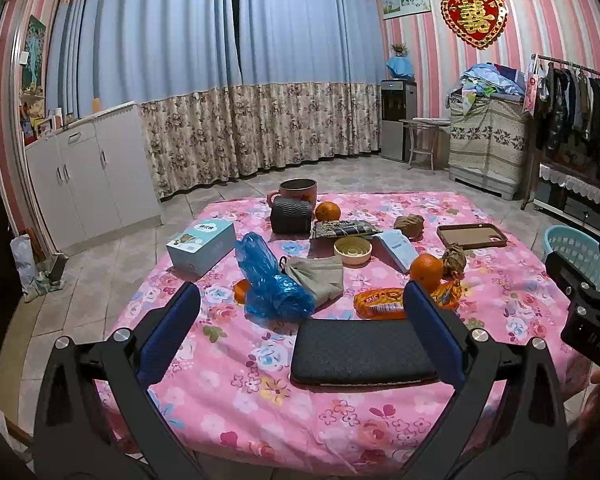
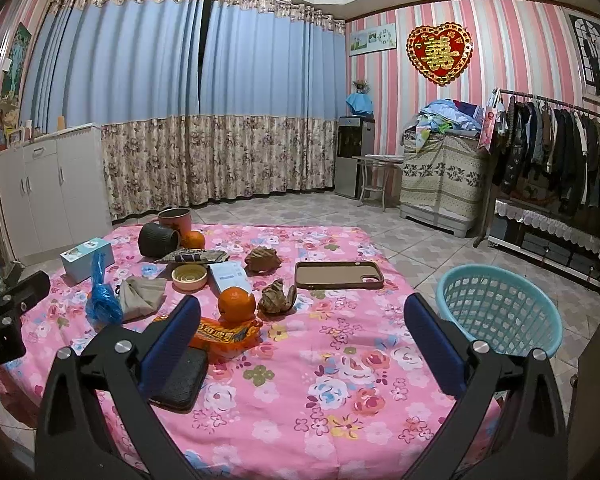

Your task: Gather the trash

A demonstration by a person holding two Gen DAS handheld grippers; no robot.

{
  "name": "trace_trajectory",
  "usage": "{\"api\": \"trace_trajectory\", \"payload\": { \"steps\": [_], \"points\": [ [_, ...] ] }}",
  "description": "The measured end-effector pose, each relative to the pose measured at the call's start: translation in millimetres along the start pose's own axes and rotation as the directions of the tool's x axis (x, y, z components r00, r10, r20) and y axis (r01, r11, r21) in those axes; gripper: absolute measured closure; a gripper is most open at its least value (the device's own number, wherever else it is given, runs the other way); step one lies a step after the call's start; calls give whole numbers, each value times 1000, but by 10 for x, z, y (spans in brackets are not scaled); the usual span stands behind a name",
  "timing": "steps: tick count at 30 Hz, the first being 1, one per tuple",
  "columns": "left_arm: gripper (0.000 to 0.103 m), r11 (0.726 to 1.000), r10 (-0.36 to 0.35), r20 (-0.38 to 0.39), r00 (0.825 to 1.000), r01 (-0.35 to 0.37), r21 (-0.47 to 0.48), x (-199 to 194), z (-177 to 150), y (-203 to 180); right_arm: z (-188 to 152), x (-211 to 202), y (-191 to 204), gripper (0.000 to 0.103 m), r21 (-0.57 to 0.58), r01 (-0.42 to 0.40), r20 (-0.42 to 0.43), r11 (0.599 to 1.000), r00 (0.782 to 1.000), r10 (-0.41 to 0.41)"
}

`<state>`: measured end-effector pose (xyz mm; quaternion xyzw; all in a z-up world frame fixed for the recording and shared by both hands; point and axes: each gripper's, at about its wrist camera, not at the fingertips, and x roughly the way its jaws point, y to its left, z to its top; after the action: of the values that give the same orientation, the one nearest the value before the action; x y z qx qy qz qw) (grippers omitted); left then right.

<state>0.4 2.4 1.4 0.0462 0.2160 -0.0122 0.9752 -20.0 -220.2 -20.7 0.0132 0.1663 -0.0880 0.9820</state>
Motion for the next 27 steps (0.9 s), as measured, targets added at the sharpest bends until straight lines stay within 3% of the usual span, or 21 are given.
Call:
{"api": "trace_trajectory", "payload": {
  "steps": [27],
  "points": [
    [5,1000,-1,-1,1000,1,-4,4,-2,31,-6,-11,-51,4,1,6,9,1000,1000,-6]
  ]
}}
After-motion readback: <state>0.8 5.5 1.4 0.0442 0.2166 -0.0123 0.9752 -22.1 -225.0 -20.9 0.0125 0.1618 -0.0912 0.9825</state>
